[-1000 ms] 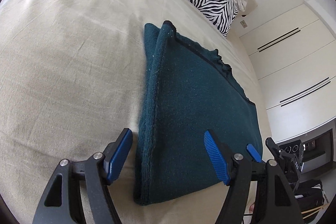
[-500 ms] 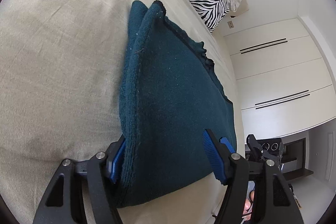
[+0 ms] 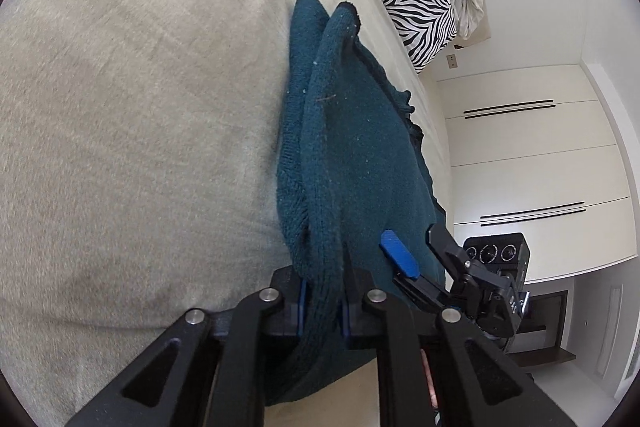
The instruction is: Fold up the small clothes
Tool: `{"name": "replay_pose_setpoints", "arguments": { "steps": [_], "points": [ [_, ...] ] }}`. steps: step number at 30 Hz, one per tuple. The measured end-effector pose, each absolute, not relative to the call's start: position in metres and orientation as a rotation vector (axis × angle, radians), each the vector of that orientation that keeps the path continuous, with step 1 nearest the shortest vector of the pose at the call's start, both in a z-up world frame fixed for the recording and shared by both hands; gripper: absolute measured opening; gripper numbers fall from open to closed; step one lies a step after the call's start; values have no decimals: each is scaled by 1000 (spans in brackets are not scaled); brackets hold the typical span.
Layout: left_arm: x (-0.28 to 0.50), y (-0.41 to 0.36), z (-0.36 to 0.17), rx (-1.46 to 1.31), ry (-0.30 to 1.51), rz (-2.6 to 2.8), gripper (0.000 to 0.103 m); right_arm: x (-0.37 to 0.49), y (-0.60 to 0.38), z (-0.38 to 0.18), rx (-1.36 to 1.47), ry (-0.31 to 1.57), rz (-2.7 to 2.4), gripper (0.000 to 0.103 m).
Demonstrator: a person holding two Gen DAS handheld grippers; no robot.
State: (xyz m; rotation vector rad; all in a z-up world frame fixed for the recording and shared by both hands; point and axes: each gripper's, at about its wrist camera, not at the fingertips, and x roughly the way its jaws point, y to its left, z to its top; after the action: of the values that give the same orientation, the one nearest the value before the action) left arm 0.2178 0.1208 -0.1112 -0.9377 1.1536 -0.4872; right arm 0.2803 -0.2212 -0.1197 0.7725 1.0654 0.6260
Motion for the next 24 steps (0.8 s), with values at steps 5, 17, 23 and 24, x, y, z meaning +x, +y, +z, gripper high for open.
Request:
{"name": "replay_pose_setpoints", "arguments": {
  "steps": [5, 17, 23, 24],
  "points": [
    [215, 119, -105, -894, 1145, -481, 12, 277, -232, -123, 849, 1012, 680, 56],
    [231, 3, -3, -563, 1086, -504, 12, 281, -358, -125, 1206, 916, 683, 63],
    [247, -126, 17, -399, 1091, -604, 12, 280, -429, -127, 1271, 883, 636, 66],
    [249, -146, 13, -379, 1096, -622, 14, 281, -441, -129, 1289, 881, 627, 66]
  ]
}}
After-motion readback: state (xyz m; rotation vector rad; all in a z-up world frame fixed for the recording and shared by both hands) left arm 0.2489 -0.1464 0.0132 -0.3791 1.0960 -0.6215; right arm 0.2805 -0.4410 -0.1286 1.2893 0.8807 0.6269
